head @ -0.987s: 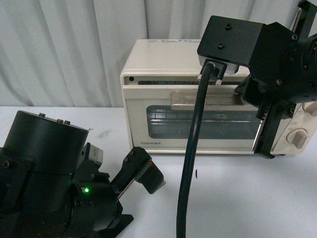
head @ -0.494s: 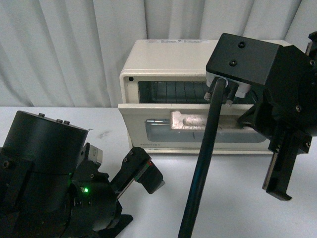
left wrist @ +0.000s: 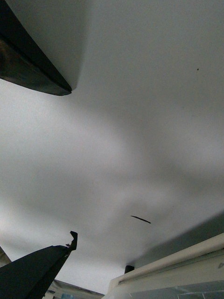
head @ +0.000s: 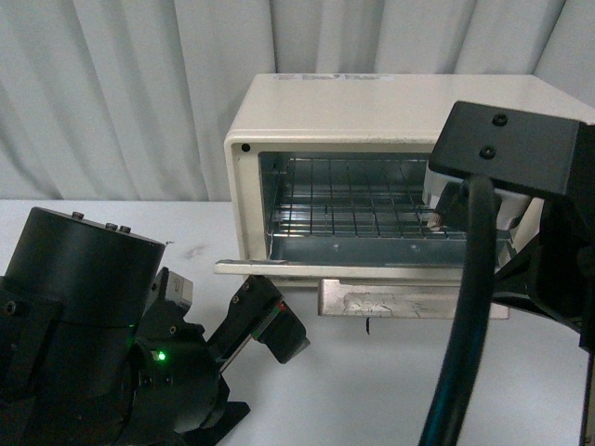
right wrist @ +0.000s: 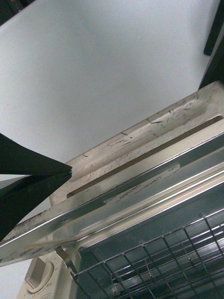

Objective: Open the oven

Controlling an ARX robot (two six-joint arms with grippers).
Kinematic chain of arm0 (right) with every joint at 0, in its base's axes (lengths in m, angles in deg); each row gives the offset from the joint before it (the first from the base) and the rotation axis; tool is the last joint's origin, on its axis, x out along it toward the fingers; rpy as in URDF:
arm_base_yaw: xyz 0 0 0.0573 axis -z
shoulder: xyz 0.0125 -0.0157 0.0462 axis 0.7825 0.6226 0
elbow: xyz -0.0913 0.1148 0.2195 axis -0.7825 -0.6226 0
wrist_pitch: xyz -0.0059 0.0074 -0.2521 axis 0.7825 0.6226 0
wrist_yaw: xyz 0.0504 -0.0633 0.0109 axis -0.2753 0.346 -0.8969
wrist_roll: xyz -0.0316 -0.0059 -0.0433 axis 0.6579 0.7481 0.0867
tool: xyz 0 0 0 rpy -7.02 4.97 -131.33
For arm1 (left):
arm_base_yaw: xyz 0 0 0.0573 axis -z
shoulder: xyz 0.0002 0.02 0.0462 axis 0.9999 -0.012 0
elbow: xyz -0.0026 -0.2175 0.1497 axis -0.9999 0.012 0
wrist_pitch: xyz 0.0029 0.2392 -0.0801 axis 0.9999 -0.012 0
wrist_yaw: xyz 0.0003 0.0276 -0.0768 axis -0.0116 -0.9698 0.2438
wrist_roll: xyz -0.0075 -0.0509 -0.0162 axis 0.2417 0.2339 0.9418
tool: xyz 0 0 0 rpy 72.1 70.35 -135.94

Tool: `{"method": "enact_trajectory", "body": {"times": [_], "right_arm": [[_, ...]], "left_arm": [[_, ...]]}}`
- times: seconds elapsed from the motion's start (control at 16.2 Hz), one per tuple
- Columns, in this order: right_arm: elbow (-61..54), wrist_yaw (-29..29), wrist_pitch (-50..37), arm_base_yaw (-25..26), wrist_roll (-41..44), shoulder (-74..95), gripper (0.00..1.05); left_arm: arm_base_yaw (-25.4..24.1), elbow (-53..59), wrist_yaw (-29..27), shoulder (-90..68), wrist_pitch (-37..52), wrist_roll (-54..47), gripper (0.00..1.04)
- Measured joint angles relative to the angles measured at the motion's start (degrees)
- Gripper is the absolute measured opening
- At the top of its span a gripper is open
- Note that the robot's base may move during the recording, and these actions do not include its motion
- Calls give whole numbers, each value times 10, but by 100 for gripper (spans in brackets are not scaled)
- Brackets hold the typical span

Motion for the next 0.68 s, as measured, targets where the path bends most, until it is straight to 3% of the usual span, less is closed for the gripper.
{"method": "enact_trajectory", "body": {"times": [0.31, 0.43, 0.49, 0.62, 0.68], "right_arm": [[21, -11, 16, 4, -3, -18, 3], [31, -12, 17, 8, -8, -27, 23], [-6, 37, -115, 0, -47, -31, 23], [-171, 202, -437, 6, -225, -72, 1], [-229, 225, -531, 28, -294, -92, 2]], "left_arm": [[0, 0, 0, 0, 0, 0, 98], [0, 0, 0, 0, 0, 0, 98], [0, 0, 0, 0, 0, 0, 98], [2, 0, 2, 0, 1, 0, 98], [2, 0, 2, 0, 0, 0, 98]]}}
